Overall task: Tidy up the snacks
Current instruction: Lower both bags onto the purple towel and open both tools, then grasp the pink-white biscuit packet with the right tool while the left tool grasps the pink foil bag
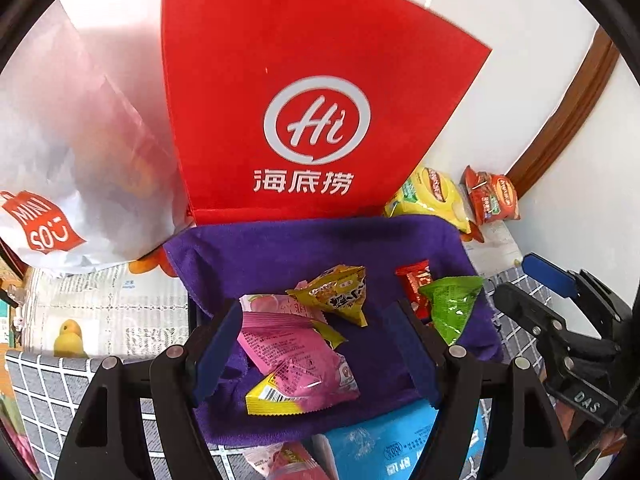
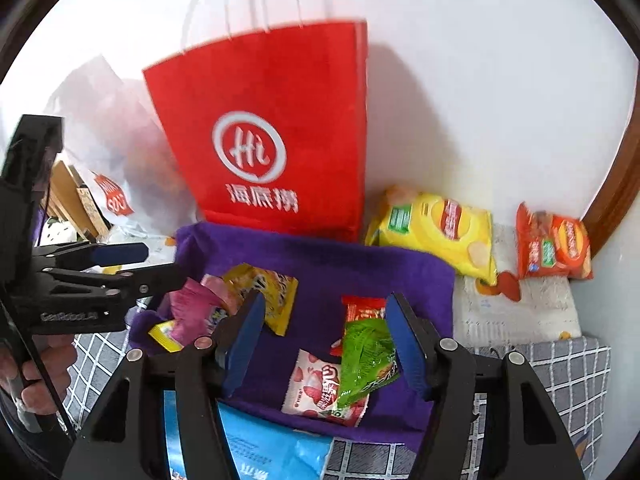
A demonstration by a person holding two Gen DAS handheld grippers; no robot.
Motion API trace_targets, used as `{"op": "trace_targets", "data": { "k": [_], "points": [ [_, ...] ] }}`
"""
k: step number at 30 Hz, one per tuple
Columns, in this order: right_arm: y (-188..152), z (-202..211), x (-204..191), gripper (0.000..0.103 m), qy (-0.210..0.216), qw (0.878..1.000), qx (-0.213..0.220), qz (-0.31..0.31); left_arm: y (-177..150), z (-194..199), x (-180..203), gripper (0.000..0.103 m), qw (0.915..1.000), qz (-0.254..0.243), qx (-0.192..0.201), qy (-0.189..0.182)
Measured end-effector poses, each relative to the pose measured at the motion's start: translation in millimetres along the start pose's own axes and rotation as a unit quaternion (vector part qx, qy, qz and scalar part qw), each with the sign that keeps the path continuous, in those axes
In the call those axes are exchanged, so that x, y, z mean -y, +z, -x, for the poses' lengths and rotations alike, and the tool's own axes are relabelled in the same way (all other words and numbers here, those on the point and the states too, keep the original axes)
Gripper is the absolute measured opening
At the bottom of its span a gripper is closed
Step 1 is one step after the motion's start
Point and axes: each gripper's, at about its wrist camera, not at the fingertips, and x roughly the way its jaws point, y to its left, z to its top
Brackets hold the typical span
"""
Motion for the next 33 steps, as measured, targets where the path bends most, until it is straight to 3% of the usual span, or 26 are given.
{"op": "trace_targets", "data": {
  "k": [9, 20, 26, 33],
  "points": [
    [-33, 43, -27, 0.063, -0.008, 1.0, -0.019, 0.013, -12, 58, 9, 0.074, 0.9992, -0.009, 0.028, -0.028],
    [-122, 63, -65, 0.061, 0.033, 0.998, -0.05, -0.01, -88, 97, -38, 0.074, 0.9997, 0.014, 0.019, -0.01],
    [-170, 45, -91, 0.061, 0.044, 0.995, -0.084, 0.003, -124, 104, -60, 0.074, 0.9996, 0.024, 0.013, -0.003],
    [-194, 14, -101, 0.061, 0.04, 0.992, -0.115, -0.011, -154, 103, -75, 0.074, 0.9996, 0.027, 0.0, 0.0]
  ]
}}
